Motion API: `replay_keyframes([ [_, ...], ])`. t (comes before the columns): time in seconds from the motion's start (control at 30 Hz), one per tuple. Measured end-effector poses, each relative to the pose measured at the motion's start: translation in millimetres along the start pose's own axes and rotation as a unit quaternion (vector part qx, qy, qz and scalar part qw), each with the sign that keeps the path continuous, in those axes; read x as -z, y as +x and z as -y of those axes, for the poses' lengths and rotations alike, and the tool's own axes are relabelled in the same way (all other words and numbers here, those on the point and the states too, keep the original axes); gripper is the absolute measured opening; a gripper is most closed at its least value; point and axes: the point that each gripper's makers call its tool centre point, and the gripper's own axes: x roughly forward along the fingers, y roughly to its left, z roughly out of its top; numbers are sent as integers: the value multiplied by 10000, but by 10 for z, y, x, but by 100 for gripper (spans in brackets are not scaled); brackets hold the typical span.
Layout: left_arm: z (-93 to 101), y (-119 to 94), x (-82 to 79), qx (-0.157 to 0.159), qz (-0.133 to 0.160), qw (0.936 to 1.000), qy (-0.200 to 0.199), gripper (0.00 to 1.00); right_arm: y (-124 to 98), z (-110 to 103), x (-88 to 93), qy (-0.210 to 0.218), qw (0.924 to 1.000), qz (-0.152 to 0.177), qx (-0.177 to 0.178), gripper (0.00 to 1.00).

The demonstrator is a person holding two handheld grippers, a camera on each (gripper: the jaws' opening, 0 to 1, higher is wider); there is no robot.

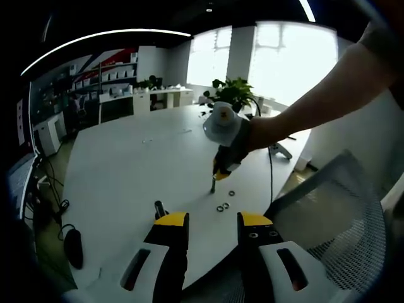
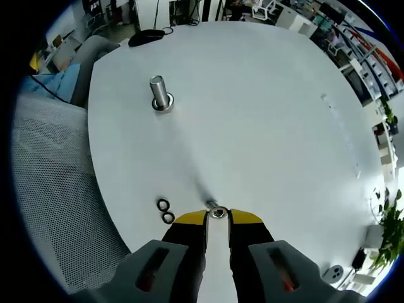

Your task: Place the washer onto the threaded stud by aligning its center hole with the stud, sliding it down to the base, and recovering from edge contact or off-axis alignment until the washer reaches the visible bottom stop.

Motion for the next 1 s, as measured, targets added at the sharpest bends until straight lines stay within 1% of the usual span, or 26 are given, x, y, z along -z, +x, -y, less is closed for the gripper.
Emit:
replay_keyframes([
  [0.17,-6,1,2,-8,2,10000,-14,29,27,-16,16,20,10000,-35,-34,14],
  [0.3,-14,-2,2,-20,12,10000,-46,29,96,-28,31,32,9999,-82,-79,14],
  [0.53,-8,6,18,-8,-34,10000,-37,29,219,-52,-9,30,9998,-104,-157,14],
  [0.83,-23,10,42,-24,-76,9999,-89,29,429,-53,62,137,9992,-250,-284,14],
  [1.0,-30,10,44,-32,-85,9999,-107,29,500,-72,104,203,9987,-317,-339,14],
])
